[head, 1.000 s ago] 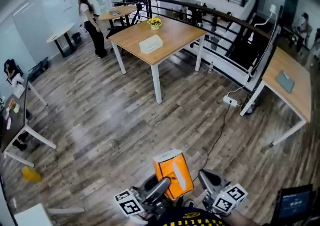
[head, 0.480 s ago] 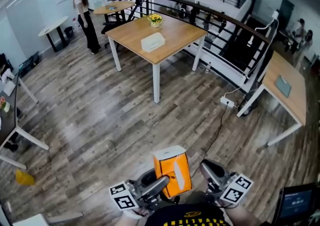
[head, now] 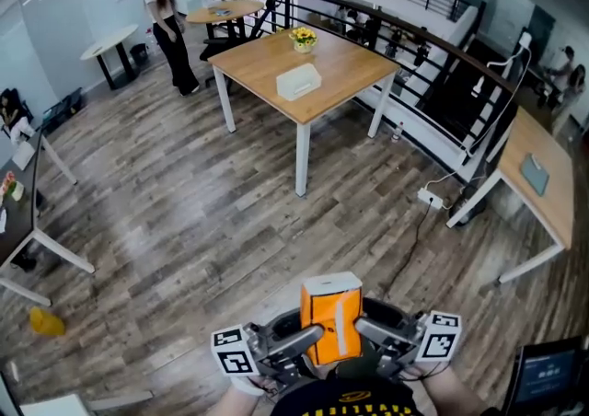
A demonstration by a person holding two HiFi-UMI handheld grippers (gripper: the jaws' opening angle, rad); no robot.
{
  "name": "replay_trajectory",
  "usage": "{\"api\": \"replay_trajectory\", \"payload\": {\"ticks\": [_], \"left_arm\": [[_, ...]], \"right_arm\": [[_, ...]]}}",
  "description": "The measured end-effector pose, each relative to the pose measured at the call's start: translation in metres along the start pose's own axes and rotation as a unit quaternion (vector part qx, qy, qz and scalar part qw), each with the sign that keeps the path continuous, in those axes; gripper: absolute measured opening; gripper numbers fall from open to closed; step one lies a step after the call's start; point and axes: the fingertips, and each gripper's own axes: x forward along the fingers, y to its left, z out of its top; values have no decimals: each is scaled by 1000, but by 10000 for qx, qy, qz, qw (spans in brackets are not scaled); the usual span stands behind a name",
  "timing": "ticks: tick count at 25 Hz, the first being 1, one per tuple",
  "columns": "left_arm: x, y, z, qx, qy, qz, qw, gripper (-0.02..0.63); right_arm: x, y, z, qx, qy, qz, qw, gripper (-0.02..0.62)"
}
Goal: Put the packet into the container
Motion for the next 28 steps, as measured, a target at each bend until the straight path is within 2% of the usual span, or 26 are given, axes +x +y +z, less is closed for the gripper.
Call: {"api": "replay_trajectory", "payload": {"ticks": [5,9,13,22,24,28], "left_arm": [[17,39,22,-223,-10,-130,9997,224],[46,74,57,-44,-49,66,10000,224],[86,102,88,118,-81,122,9998,224],[168,145,112,5,26,-205,9998,224],[177,156,113,-31,77,-129,9999,224],[185,179,119,62,182,262,9995,230]], "right_arm": [[22,-22,32,117,239,432,9987,313],[47,-52,70,50,419,762,9962,321],[58,-92,117,11,496,738,9960,321],[57,-139,186,498,751,1353,9867,318],[57,-146,193,481,878,1369,9855,303],[64,-165,201,372,1005,1169,9873,267]]}}
